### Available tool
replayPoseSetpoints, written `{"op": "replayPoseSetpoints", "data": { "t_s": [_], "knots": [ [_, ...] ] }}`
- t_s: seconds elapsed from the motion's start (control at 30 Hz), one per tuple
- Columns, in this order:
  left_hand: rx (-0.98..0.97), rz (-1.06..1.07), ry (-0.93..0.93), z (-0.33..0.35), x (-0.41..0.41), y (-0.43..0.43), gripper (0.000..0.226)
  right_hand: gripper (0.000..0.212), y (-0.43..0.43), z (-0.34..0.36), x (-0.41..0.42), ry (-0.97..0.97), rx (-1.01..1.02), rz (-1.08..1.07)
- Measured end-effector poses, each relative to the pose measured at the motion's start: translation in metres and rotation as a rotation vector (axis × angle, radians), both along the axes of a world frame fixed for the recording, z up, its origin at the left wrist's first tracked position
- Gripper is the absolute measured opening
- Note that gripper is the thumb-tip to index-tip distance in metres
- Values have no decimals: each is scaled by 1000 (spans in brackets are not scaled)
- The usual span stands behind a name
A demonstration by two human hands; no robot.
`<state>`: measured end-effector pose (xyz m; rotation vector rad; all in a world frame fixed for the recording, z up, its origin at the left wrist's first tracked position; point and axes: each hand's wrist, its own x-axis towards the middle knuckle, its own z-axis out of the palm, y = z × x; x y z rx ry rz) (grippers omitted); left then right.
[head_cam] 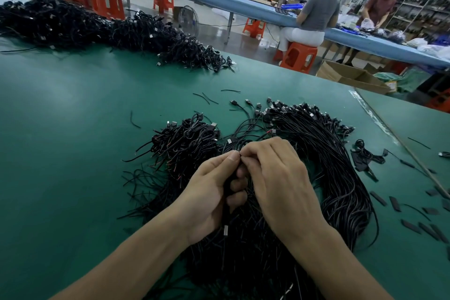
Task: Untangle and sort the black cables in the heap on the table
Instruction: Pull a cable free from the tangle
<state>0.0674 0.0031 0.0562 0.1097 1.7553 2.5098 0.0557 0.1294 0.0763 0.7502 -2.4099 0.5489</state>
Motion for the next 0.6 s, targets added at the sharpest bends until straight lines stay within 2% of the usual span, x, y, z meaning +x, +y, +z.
{"op": "replayPoseSetpoints", "data": {
  "t_s": [0.1,0.23,0.37,0.43,0.6],
  "knots": [
    [-45,-12,-13,0,1,0,17,5,2,3,-2,-5,79,-9],
    [0,-49,-44,5,3,-3,15,10,7,4,-6,53,206,-7],
    [-1,-9,-15,3,4,1,14,12,6,2,-10,108,248,-26],
    [-48,-2,33,0,4,0,14,15,4,-1,-9,65,179,-47],
    [-147,27,78,-5,0,-3,14,8,1,-12,-7,-227,-186,-66]
  ]
}}
